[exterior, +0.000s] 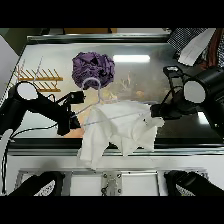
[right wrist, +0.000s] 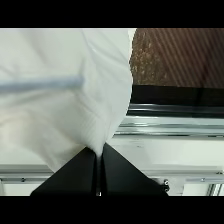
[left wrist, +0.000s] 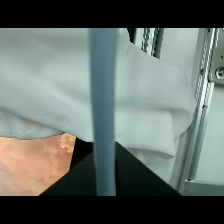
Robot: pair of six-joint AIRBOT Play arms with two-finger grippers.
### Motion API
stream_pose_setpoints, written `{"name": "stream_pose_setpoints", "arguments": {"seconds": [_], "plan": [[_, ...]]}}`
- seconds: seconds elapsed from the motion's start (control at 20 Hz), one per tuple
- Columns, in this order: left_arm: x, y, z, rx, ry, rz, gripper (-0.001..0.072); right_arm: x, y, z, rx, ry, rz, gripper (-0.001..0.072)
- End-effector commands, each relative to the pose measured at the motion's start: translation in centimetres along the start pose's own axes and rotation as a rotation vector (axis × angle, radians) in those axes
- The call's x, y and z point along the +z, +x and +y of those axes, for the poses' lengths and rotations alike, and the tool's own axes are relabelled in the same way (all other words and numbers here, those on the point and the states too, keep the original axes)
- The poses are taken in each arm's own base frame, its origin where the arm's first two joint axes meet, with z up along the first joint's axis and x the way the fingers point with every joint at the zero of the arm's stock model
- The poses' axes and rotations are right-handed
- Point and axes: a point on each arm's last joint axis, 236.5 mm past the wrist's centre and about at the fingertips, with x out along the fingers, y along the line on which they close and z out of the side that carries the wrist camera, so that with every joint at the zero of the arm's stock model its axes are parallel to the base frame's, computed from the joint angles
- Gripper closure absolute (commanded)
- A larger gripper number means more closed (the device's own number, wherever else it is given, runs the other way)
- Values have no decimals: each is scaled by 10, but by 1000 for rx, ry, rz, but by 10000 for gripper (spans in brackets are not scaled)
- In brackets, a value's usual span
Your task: Fold the clothes and pants, and hang the long-sleeved shirts on hangers.
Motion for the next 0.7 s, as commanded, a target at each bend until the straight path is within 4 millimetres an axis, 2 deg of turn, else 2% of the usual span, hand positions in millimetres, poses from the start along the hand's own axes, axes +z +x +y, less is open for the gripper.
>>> {"name": "stream_pose_setpoints", "arguments": {"seconds": [0.0, 0.1, 0.2, 0.45, 0.65], "plan": [[6, 9, -16, -32, -215, 26, 686, 0, -1, -1, -4, 43, 0, 693], [9, 20, -26, -21, -230, 30, 686, 0, -1, -1, -4, 47, 0, 693], [13, 22, -34, 1, -240, 11, 686, 0, -1, -1, -4, 47, 1, 693], [20, -11, -51, 100, -268, -78, 686, 0, -1, -1, -3, 55, 1, 693], [12, -27, -81, 104, -233, -77, 686, 0, -1, -1, -4, 55, 0, 693]]}}
